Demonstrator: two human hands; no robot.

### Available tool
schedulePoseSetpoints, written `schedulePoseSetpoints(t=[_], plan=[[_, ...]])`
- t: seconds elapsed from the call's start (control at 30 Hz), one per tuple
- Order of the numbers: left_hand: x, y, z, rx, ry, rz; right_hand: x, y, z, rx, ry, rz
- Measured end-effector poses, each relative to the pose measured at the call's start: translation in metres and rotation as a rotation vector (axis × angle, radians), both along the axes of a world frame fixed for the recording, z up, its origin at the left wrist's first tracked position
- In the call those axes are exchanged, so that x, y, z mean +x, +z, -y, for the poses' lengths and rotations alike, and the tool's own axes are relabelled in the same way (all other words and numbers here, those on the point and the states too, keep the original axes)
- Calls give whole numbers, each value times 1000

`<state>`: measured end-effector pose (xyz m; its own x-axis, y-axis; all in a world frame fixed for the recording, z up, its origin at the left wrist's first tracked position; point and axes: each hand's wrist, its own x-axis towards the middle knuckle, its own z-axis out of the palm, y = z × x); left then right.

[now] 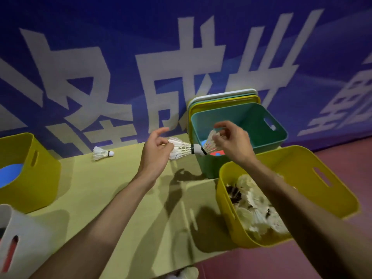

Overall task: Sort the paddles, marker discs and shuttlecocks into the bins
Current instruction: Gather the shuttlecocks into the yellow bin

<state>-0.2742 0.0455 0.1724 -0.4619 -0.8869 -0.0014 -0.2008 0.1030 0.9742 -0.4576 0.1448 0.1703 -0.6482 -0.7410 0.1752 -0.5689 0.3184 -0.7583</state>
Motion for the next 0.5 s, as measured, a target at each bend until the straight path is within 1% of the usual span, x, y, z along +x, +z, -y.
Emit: schedulePoseSetpoints(t=[0.13, 0.3, 0.4, 0.5], plan=[[-30, 0, -43, -2, -125, 33, -33, -3, -63, 44, -100, -16], [-65, -12, -90, -14, -332, 92, -59, -13, -125, 104, -178, 24], [-84, -19, -111, -56, -457, 168, -70, -18, -155, 181, -197, 12], [-102, -25, -127, -42, -552, 203, -77, -18, -180, 281, -243, -19]])
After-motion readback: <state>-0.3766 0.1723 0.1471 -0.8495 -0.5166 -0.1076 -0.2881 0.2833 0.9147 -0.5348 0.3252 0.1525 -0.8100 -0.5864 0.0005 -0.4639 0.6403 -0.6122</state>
